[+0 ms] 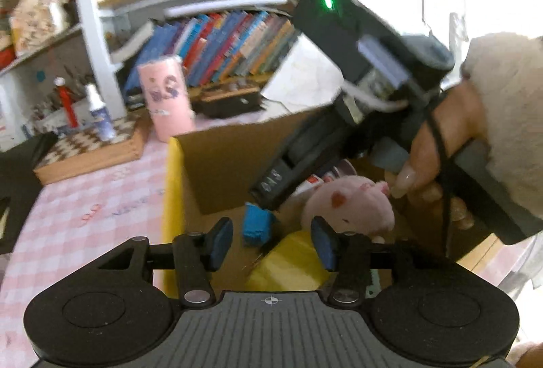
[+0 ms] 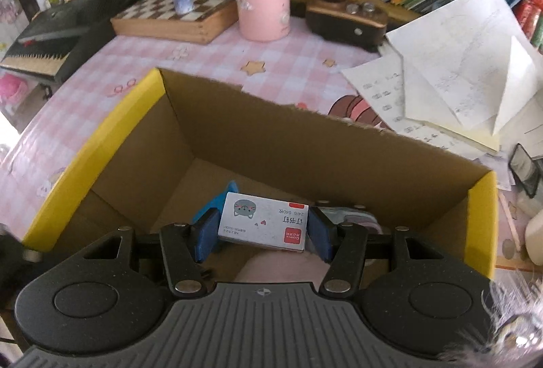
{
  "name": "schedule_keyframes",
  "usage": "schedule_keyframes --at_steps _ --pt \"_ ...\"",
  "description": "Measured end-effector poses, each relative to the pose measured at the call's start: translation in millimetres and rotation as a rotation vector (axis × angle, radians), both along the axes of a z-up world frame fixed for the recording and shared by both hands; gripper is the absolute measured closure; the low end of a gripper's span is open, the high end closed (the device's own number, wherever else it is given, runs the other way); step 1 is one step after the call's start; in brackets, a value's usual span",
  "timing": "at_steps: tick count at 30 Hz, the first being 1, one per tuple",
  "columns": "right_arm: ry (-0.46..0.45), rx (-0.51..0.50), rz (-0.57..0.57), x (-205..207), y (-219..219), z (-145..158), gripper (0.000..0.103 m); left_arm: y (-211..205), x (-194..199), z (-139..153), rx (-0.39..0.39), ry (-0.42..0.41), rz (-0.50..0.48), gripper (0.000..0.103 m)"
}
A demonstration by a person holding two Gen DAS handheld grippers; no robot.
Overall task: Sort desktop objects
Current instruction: 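Open the left tool to drop the clip while the right tool drops the card box into the box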
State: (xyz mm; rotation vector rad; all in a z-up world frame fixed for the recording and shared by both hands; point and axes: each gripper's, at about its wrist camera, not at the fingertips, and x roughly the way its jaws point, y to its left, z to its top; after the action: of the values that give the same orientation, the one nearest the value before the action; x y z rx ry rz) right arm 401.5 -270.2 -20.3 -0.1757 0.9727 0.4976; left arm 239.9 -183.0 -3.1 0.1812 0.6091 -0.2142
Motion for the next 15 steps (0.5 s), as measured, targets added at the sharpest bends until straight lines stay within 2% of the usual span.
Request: schedule_keyframes --at_steps 4,6,8,10,12,15 --pt "0.025 -0.004 0.025 2 5 -4 0.049 21 -22 21 -0.053 -0.068 0.078 0.047" --pt "0.027 -0.009 0.034 0 8 -5 0.049 34 -34 31 -0.073 -0.111 0.136 0.042" --pt "0.017 -0.003 0.032 -2 9 -3 0.042 48 -43 39 -0.09 -0.144 0.19 0.038" --pt "-0.013 0.011 0.02 -7 8 1 0.035 61 -51 44 -0.099 -0.17 0.238 0.036" --pt "-0.048 0.031 0.002 -13 6 9 0.033 75 -58 47 -0.105 -0.192 0.287 0.029" --pt "-0.125 0.059 -0.036 -32 3 27 0.032 95 -65 47 -0.107 -0.199 0.352 0.027"
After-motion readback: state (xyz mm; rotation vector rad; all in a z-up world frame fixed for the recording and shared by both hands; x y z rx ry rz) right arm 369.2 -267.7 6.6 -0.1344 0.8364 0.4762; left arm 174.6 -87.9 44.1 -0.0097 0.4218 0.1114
